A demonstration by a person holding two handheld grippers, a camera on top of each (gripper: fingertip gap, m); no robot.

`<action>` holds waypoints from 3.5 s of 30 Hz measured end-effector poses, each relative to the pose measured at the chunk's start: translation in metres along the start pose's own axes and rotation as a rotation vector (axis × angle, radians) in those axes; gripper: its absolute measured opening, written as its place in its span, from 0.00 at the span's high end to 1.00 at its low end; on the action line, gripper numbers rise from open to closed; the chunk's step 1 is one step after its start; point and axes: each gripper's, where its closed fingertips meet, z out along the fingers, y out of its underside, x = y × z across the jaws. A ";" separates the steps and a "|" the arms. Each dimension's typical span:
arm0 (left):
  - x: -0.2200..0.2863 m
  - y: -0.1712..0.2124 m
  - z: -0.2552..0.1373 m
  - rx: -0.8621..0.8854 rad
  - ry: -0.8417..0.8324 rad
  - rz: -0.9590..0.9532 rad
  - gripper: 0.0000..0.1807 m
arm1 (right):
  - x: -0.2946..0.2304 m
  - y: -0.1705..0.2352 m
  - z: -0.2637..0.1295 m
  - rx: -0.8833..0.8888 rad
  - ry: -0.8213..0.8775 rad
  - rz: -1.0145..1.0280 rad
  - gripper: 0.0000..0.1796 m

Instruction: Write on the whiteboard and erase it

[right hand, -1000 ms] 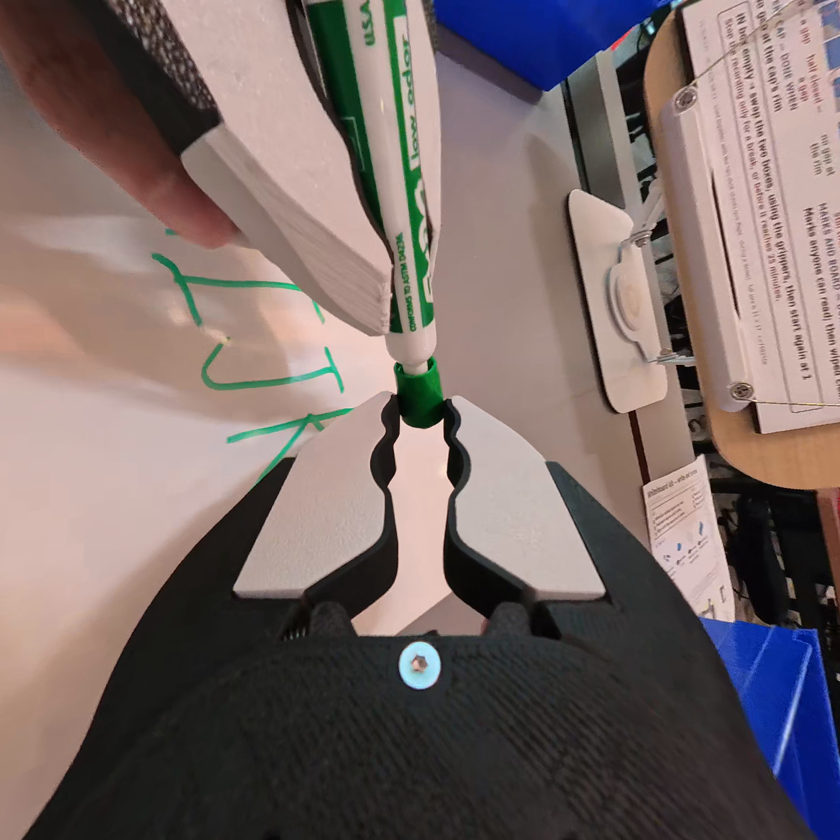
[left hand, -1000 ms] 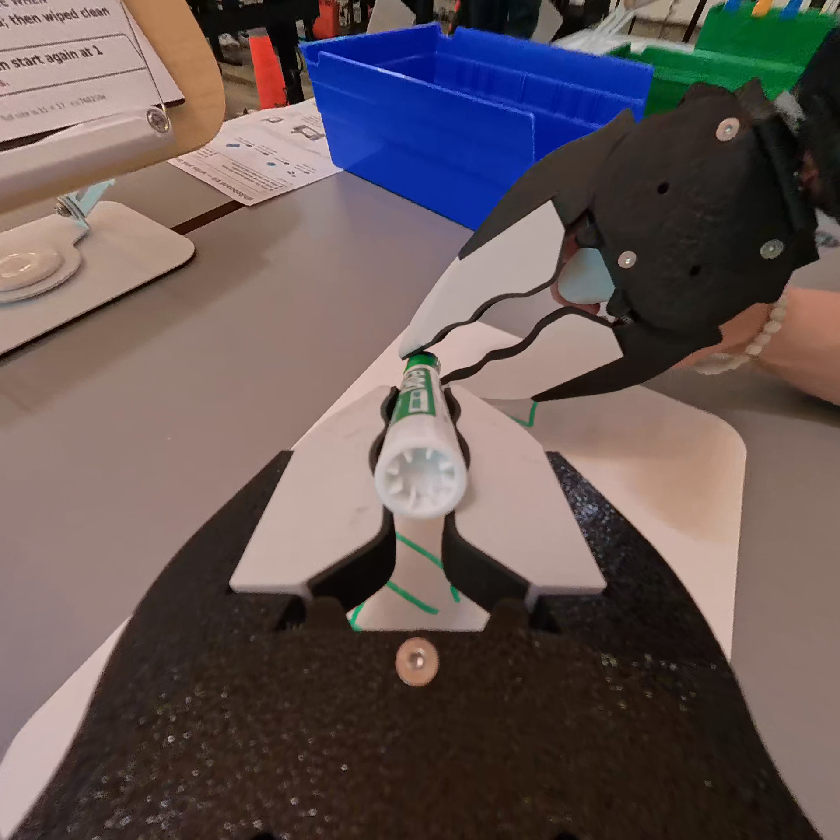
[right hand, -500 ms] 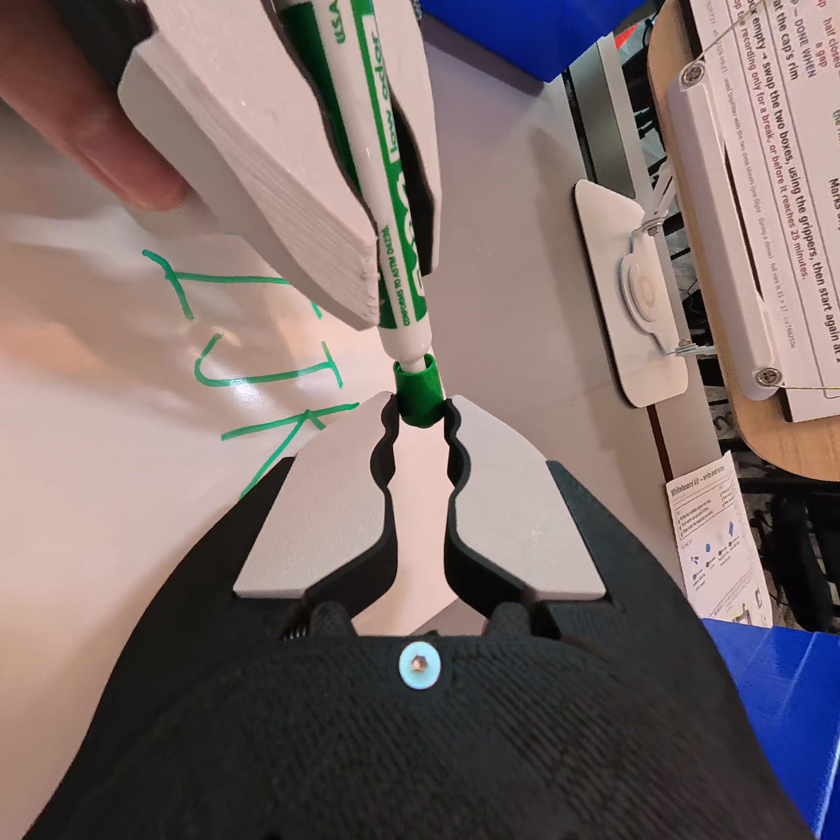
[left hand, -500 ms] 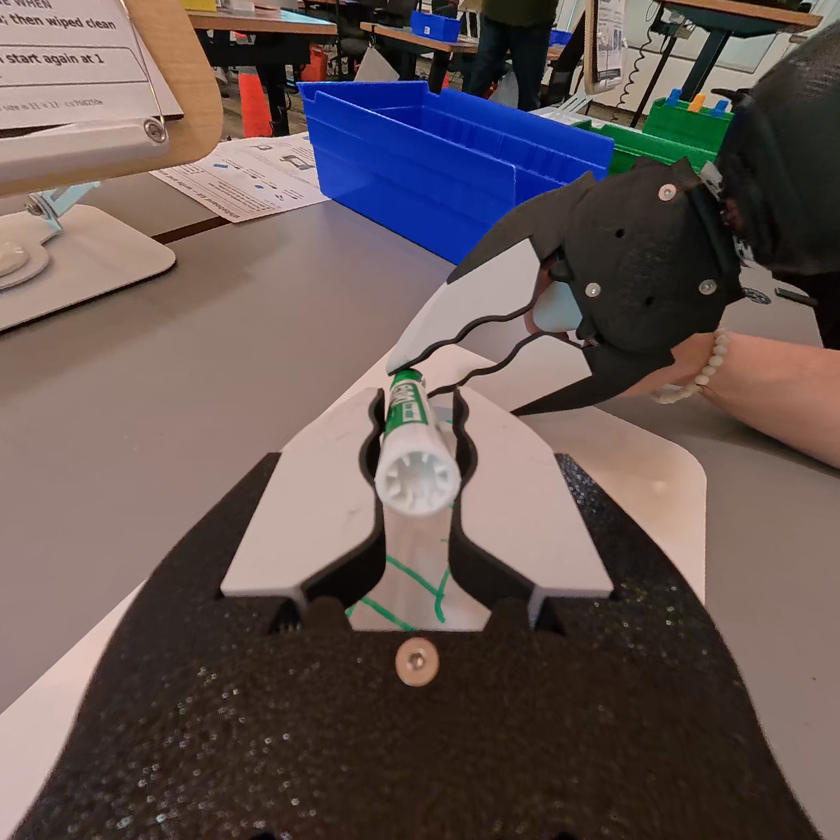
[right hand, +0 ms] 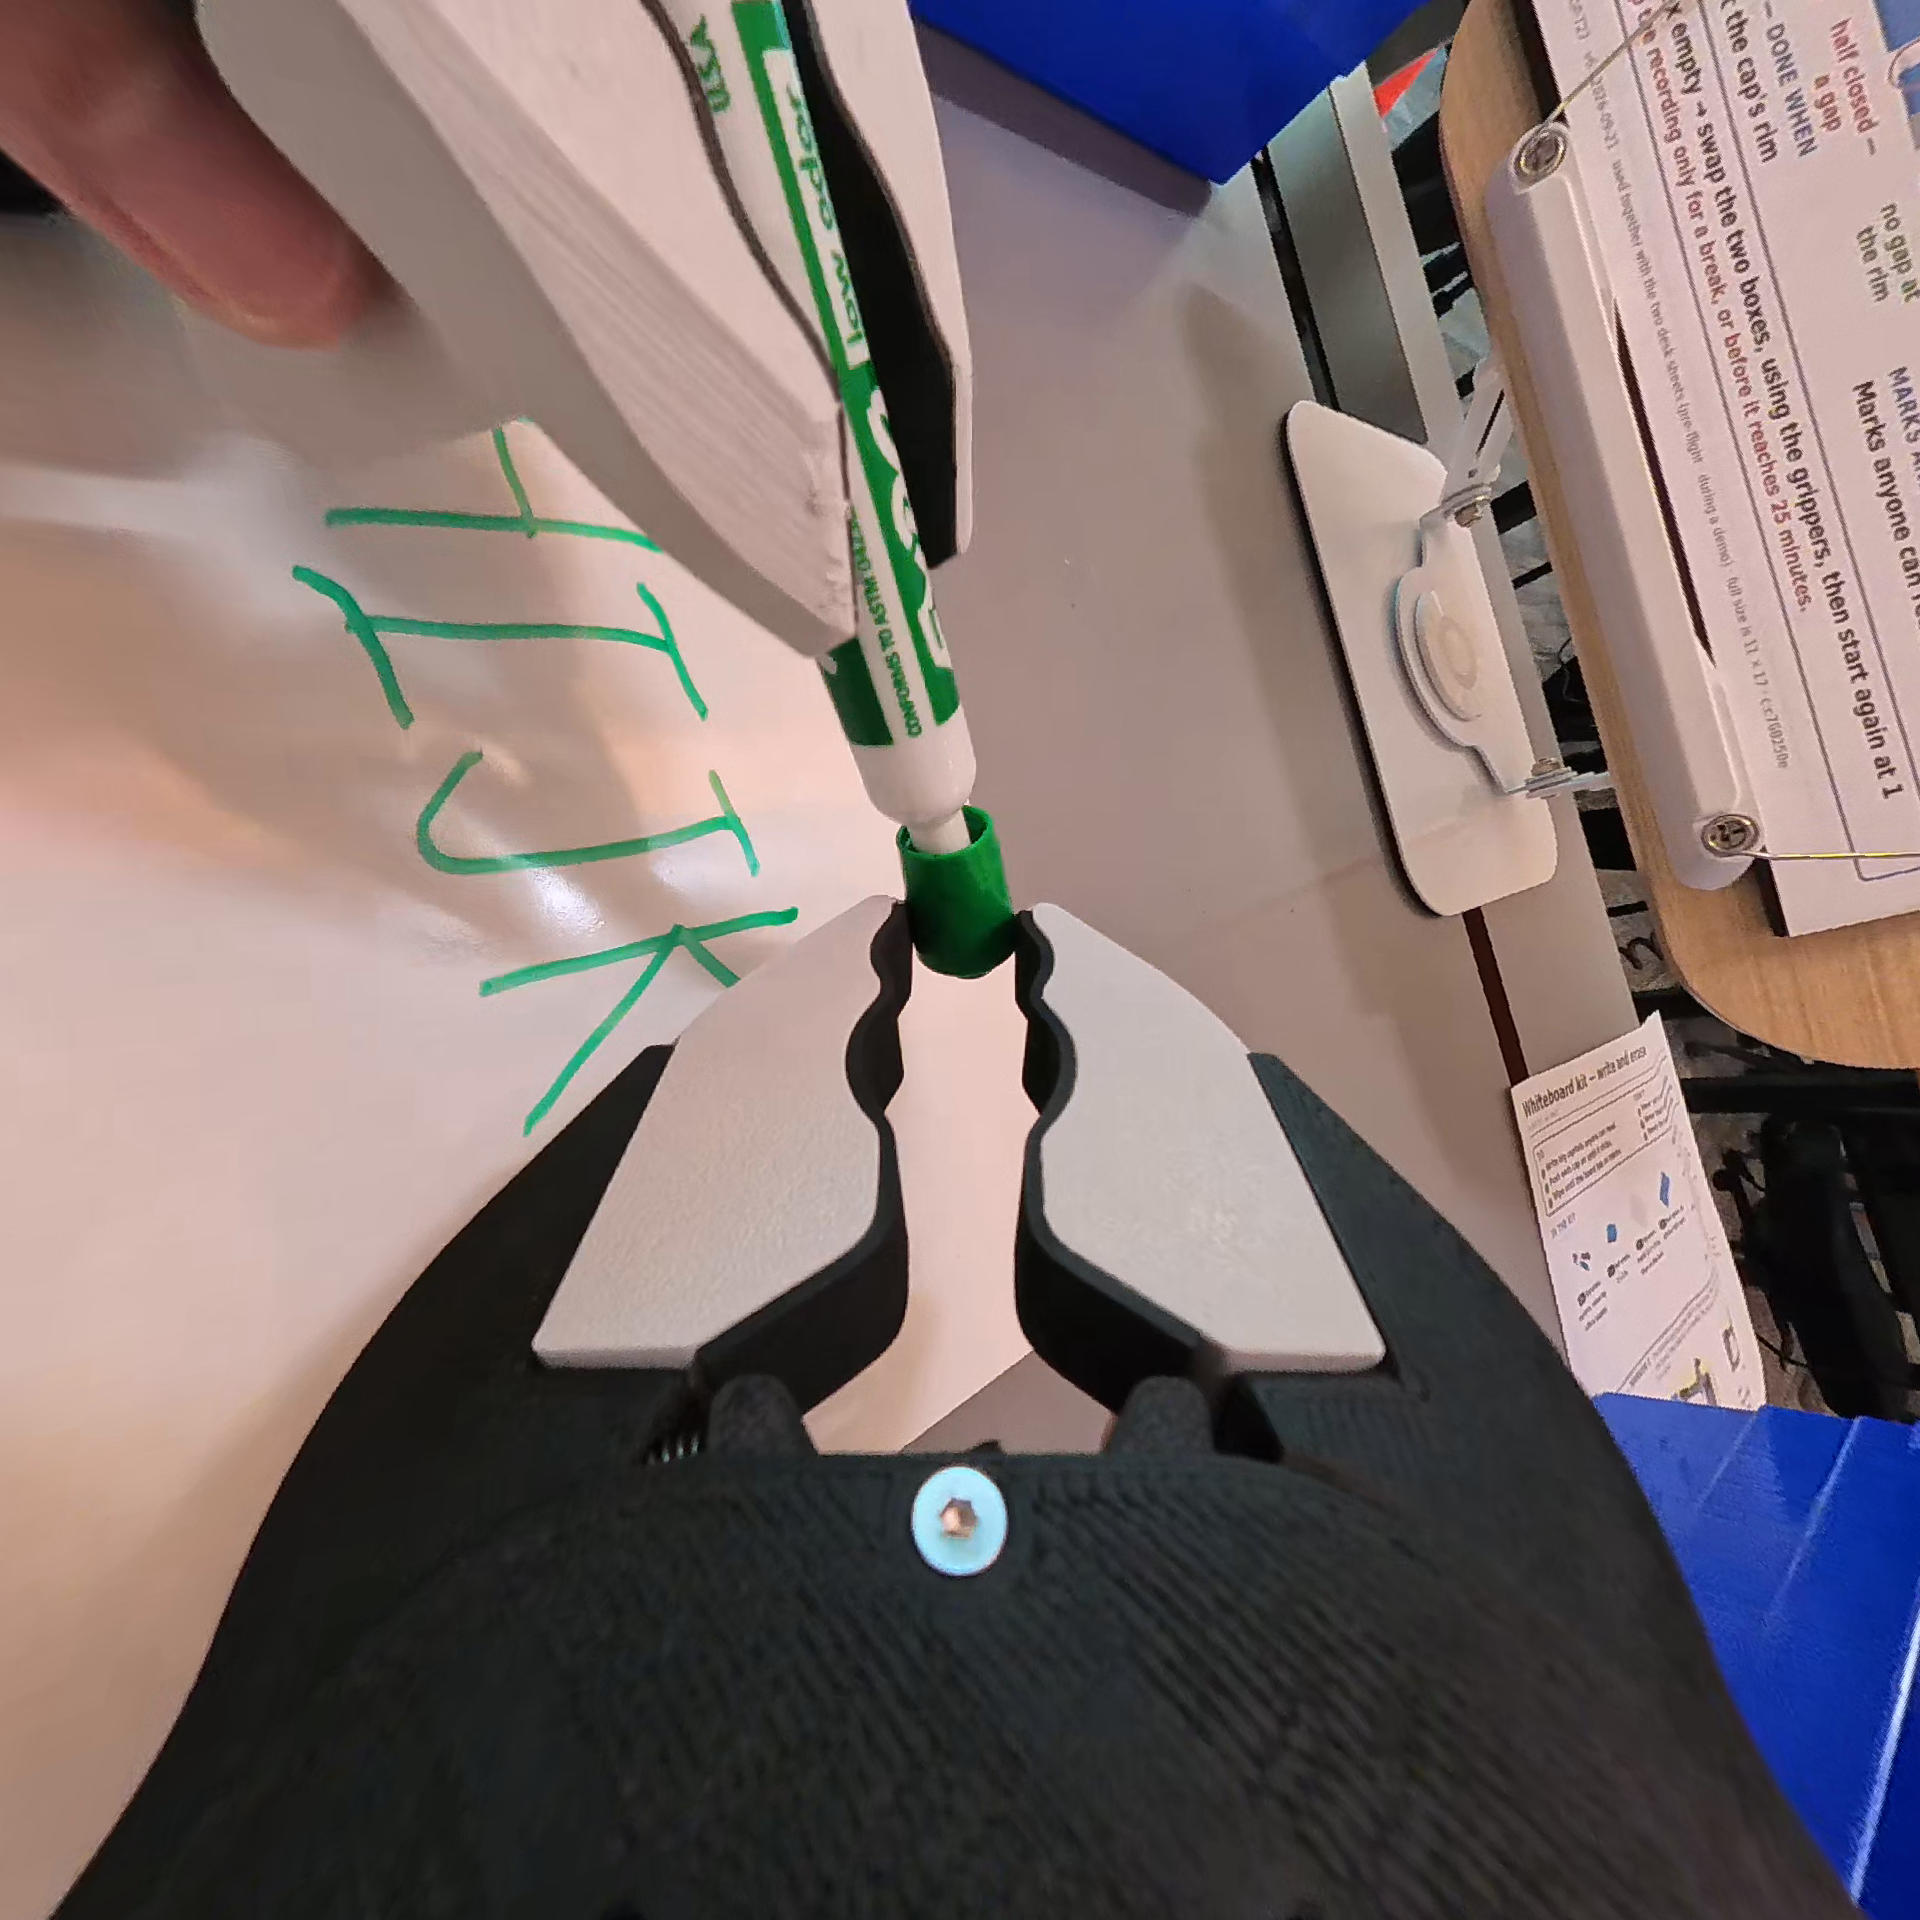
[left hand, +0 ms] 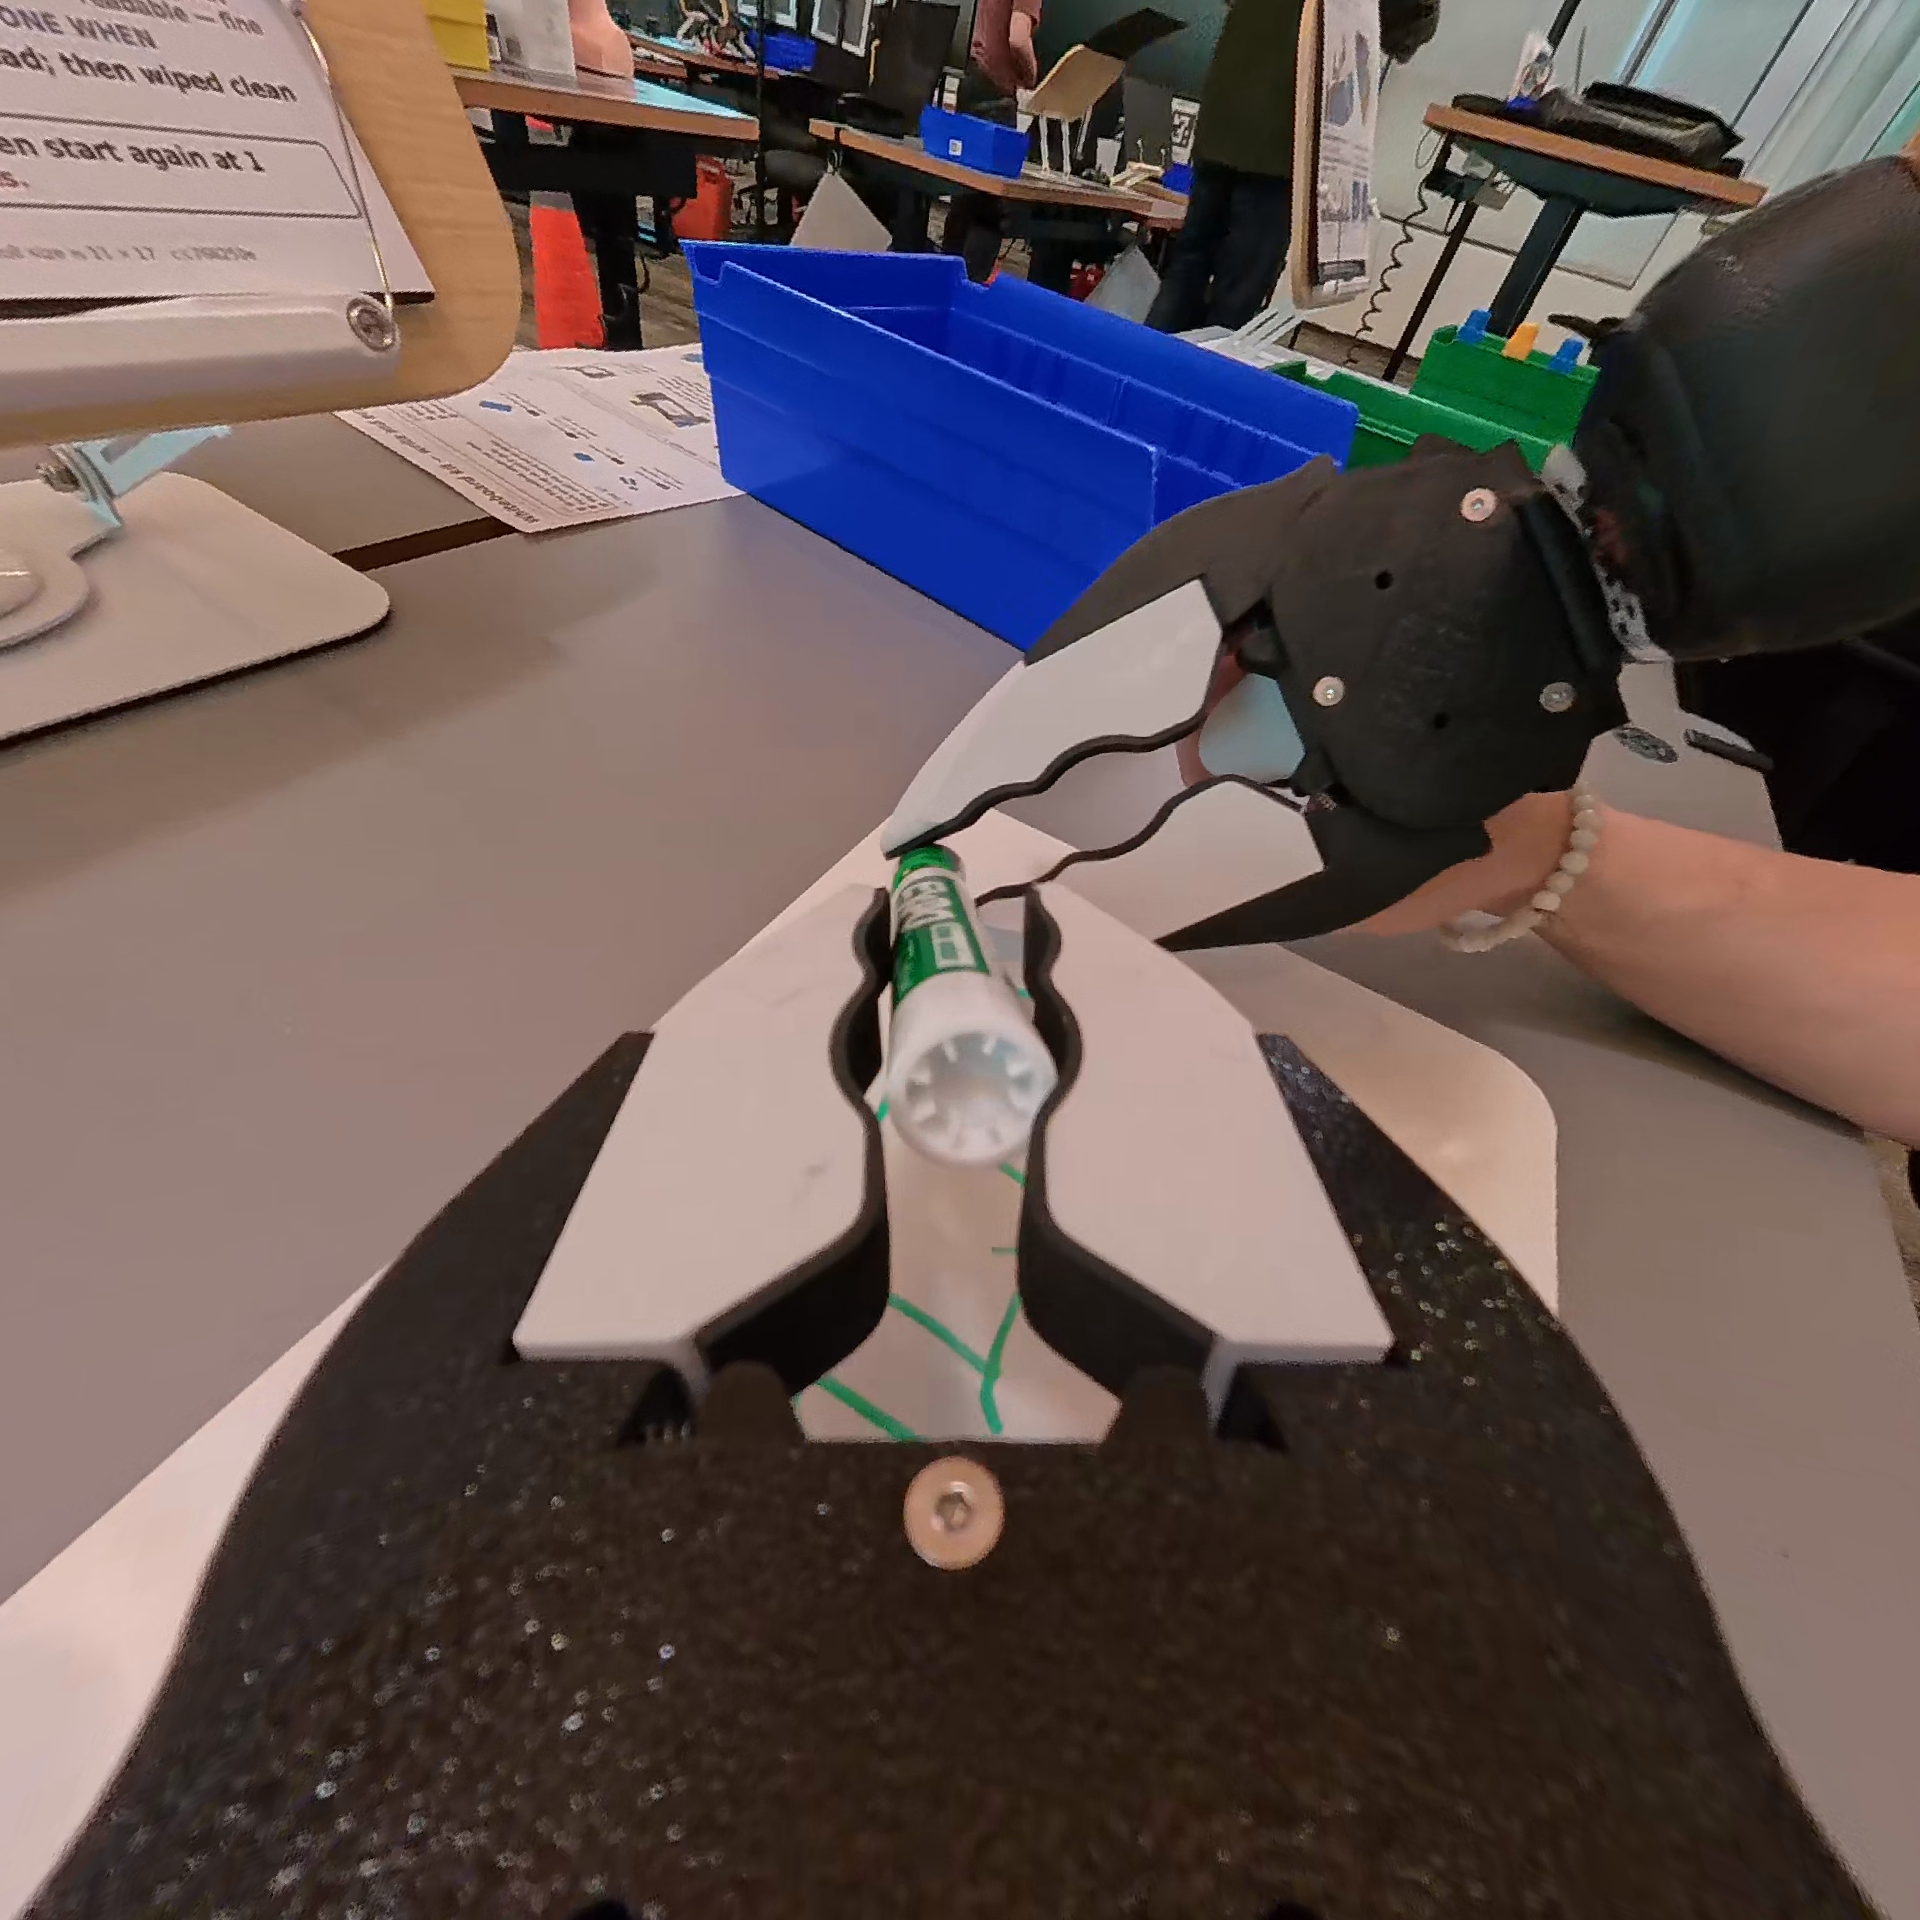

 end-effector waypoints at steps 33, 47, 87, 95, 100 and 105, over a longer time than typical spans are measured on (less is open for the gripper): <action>-0.003 0.012 -0.003 -0.118 -0.056 0.074 0.89 | 0.000 -0.002 -0.002 -0.076 0.097 -0.145 0.90; -0.006 -0.005 -0.008 0.011 0.013 -0.042 0.89 | 0.009 -0.022 -0.014 0.156 0.028 -0.034 0.88; 0.014 -0.040 -0.026 0.291 0.270 -0.207 0.76 | 0.193 0.263 -0.110 -0.539 0.339 1.121 0.89; 0.011 -0.035 -0.023 0.265 0.256 -0.207 0.76 | 0.167 0.280 -0.086 -0.711 0.207 1.110 0.88; 0.018 -0.032 -0.020 0.243 0.278 -0.184 0.74 | 0.147 0.277 -0.076 -0.765 0.086 1.132 0.85; 0.025 -0.045 -0.031 0.258 0.275 -0.077 0.67 | 0.152 0.250 -0.092 -0.836 -0.027 1.036 0.56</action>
